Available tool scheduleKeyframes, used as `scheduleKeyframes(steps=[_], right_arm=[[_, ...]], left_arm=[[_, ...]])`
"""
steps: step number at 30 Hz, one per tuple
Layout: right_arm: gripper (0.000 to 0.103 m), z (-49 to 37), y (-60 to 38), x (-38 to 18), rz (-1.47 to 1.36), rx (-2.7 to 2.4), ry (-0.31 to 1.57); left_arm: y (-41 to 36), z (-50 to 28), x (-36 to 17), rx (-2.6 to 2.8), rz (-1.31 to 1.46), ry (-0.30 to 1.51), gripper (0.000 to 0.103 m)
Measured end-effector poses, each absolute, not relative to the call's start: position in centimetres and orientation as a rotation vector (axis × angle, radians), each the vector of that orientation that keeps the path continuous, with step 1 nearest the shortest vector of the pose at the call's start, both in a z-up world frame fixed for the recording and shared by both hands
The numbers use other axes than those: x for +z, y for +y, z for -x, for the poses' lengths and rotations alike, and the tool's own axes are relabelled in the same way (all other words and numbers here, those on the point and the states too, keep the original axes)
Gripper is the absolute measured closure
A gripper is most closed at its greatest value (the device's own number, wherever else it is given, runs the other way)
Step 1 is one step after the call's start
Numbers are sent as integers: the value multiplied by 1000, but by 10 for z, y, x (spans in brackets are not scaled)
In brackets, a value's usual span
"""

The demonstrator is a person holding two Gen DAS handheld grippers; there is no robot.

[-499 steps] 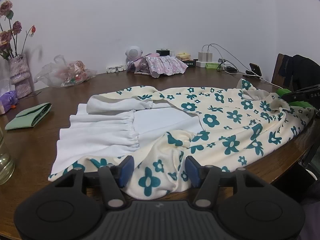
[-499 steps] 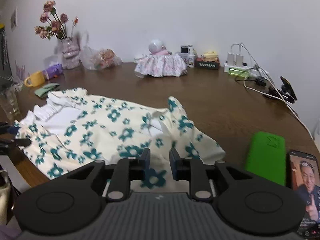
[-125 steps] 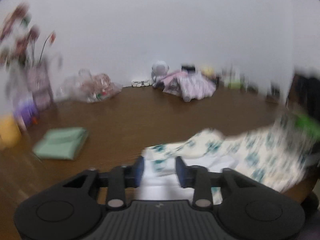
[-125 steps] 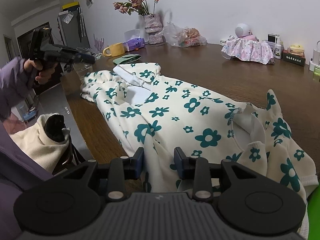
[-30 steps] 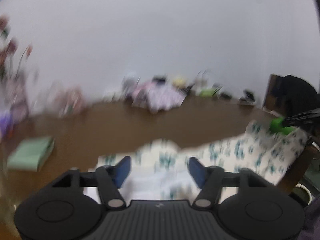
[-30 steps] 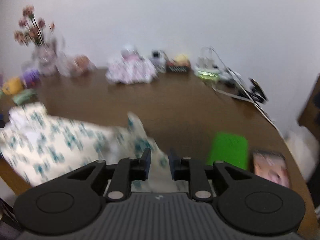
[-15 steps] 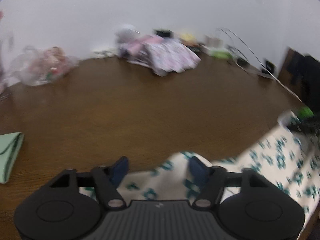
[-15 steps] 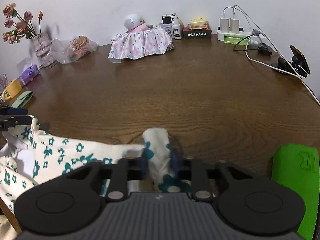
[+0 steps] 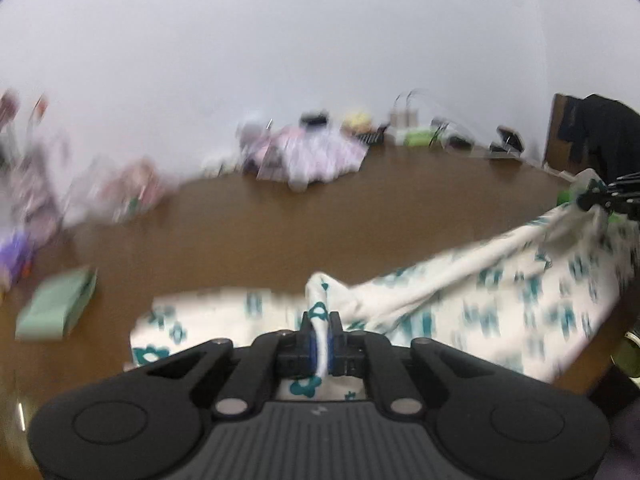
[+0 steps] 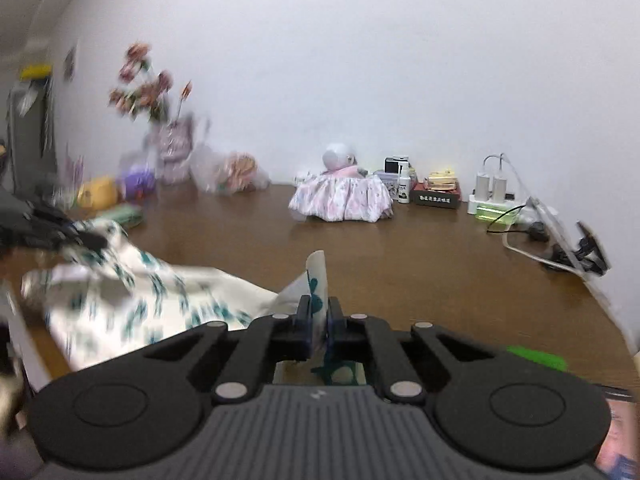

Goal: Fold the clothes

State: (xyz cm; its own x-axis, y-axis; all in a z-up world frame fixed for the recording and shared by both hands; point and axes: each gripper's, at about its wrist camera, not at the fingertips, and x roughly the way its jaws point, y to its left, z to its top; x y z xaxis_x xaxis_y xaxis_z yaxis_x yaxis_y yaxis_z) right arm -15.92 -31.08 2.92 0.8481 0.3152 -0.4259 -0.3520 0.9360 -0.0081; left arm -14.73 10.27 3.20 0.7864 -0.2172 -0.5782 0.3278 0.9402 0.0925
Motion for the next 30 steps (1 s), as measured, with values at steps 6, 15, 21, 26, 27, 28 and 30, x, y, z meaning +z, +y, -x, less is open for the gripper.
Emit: scheduleKeyframes(steps=[6, 15, 21, 26, 27, 28, 30], right_arm=[[66, 187, -321, 48, 169, 494, 432], [67, 119, -280, 49, 160, 496, 593], [100, 124, -274, 32, 195, 392, 688], [100, 174, -278, 50, 232, 259, 533], [100, 179, -279, 45, 235, 259, 542], [100, 182, -280, 35, 237, 257, 561], [99, 187, -279, 21, 241, 261, 553]], left_arm=[[127, 158, 46, -348, -132, 590, 67], [116, 104, 58, -553, -312, 587, 45], [111, 99, 36, -582, -304, 632, 52], [112, 105, 22, -542, -261, 636, 47], [114, 106, 20, -533, -242, 635, 46], [115, 107, 20, -529, -231, 632, 46], [113, 109, 21, -524, -246, 619, 47]])
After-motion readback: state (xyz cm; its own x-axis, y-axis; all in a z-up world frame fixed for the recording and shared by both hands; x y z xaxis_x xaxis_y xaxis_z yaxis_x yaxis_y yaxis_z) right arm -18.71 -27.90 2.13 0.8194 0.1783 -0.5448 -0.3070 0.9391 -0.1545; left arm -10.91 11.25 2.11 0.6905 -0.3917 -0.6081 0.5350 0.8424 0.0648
